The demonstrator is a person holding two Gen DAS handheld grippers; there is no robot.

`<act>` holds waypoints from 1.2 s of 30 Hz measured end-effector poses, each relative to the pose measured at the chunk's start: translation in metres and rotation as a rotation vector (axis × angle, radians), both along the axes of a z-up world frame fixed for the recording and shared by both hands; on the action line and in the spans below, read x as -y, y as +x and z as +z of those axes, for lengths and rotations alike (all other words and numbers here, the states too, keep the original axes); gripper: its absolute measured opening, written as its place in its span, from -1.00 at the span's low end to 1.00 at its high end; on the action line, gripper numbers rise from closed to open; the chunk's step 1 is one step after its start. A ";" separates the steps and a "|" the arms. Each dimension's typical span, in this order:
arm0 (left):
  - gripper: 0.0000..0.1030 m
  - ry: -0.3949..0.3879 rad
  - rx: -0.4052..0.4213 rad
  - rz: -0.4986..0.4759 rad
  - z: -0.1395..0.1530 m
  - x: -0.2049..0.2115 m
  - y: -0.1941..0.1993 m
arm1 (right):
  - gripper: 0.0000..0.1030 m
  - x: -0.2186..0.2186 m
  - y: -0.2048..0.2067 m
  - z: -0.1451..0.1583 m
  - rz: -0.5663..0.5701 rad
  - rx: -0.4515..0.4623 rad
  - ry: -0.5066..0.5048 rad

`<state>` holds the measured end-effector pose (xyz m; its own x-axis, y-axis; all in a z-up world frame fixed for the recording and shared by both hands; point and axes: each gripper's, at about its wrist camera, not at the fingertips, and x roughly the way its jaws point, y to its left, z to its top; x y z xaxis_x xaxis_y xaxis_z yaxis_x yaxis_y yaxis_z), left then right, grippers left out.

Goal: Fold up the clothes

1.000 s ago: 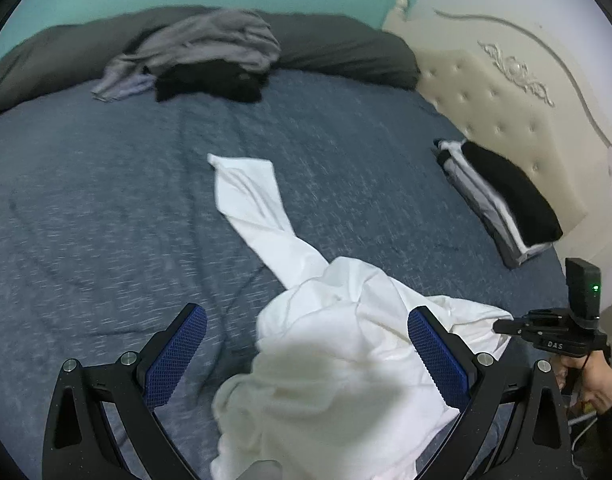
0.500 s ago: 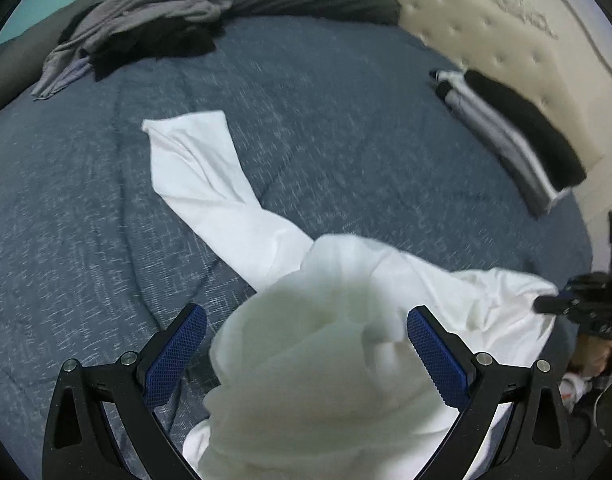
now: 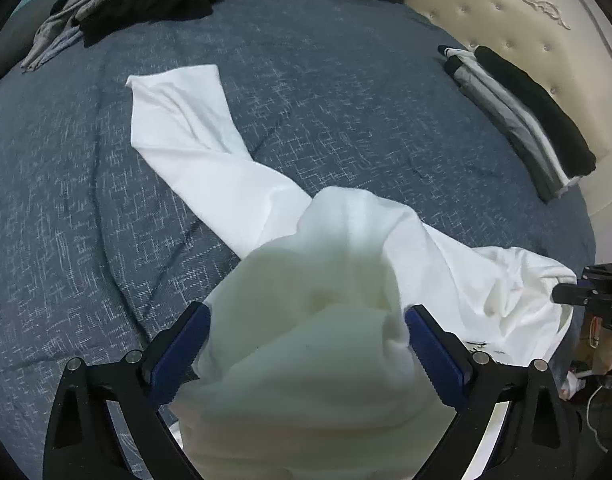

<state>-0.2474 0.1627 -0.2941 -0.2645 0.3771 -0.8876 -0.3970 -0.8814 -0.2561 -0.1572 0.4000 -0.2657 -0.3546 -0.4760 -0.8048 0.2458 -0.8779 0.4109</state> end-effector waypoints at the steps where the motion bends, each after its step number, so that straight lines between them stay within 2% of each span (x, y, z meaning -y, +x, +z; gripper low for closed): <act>1: 0.94 -0.003 0.006 -0.002 -0.002 -0.001 0.000 | -0.94 0.000 0.000 0.000 -0.001 0.000 0.000; 9: 0.94 -0.006 0.053 0.034 -0.019 0.002 -0.001 | -0.94 0.003 0.002 0.000 -0.001 0.001 -0.004; 11: 0.86 0.003 0.046 0.029 -0.016 0.002 -0.001 | -0.94 0.004 0.002 0.001 -0.001 -0.001 -0.003; 14: 0.61 0.028 0.042 0.029 -0.012 0.004 0.000 | -0.94 0.004 0.002 0.002 -0.003 -0.001 -0.003; 15: 0.35 0.031 0.033 0.025 -0.009 0.004 0.001 | -0.94 0.004 0.002 0.002 -0.003 -0.001 -0.003; 17: 0.14 0.038 0.016 0.016 -0.003 0.005 0.003 | -0.94 0.004 0.003 0.003 -0.003 -0.003 -0.001; 18: -0.07 0.039 0.002 0.008 0.001 0.004 0.005 | -0.94 0.005 0.003 0.003 -0.003 -0.004 0.000; 21: -0.45 0.042 -0.037 -0.016 0.014 0.004 0.012 | -0.94 0.006 0.003 0.005 -0.002 -0.007 0.003; 22: -0.48 0.043 -0.050 -0.024 0.018 0.003 0.014 | -0.94 0.007 0.003 0.005 -0.002 -0.008 0.004; 23: -0.58 0.047 -0.062 -0.026 0.024 0.006 0.016 | -0.94 0.007 0.003 0.006 -0.002 -0.009 0.005; 29: -0.72 0.076 -0.140 -0.037 0.066 0.022 0.027 | -0.94 0.015 0.001 0.028 -0.005 -0.064 0.023; 32: -0.75 0.083 -0.203 -0.018 0.099 0.038 0.036 | -0.94 0.023 -0.001 0.056 -0.001 -0.123 0.017; 36: -0.77 0.106 -0.279 0.034 0.151 0.067 0.046 | -0.94 0.039 -0.006 0.111 0.019 -0.232 0.014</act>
<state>-0.2013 0.0956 -0.1430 -0.5064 0.4509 -0.7350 -0.4361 -0.8693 -0.2328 -0.1629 0.3610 -0.1544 -0.5219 -0.4735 -0.7095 0.3486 -0.8775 0.3292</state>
